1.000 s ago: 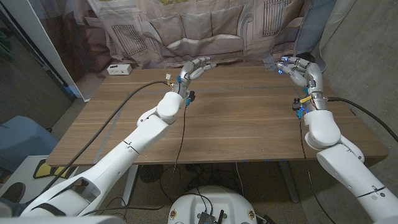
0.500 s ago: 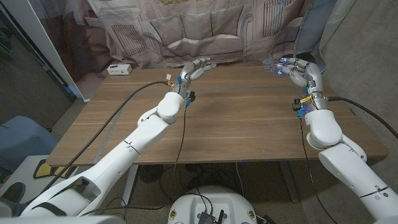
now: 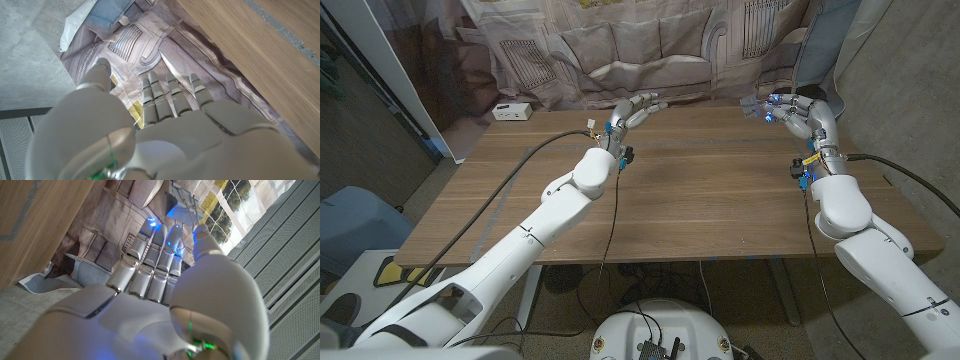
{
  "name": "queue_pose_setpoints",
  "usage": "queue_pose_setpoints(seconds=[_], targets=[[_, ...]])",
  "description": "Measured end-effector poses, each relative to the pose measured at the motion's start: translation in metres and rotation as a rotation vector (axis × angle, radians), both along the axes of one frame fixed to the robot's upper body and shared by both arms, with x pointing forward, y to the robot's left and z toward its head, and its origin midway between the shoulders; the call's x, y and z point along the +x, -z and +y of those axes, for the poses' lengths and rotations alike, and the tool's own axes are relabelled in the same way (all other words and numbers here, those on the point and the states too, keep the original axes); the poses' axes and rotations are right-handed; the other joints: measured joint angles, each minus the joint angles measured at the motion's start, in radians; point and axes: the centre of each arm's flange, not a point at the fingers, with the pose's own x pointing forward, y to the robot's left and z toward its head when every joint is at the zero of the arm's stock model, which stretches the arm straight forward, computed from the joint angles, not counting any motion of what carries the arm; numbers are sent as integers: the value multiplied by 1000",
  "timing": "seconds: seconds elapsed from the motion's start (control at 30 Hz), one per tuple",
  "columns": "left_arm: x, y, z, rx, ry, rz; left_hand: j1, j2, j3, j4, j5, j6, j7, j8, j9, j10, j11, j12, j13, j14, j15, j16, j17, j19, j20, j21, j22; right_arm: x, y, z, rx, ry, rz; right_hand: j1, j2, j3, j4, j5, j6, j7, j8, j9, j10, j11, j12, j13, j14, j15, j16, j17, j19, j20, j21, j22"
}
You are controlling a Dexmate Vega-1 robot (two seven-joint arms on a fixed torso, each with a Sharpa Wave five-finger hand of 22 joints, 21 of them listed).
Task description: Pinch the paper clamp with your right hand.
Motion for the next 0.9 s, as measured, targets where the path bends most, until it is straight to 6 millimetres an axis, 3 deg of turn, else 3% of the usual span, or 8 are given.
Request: queue_pose_setpoints(seconds=[0.9], targets=[[5,-5,-2,13,6,-4,0,0,3,-3,0,0,0,0,0,0,0,4,-4,-4,-4,0,0,0,0,3,0,-2,3,0,-5,10,-5,-63,-46,-10,11,-1,-23,-23,2,0,-50,15,-45,-71,-21,7,-51,2,-30,12,0,0]])
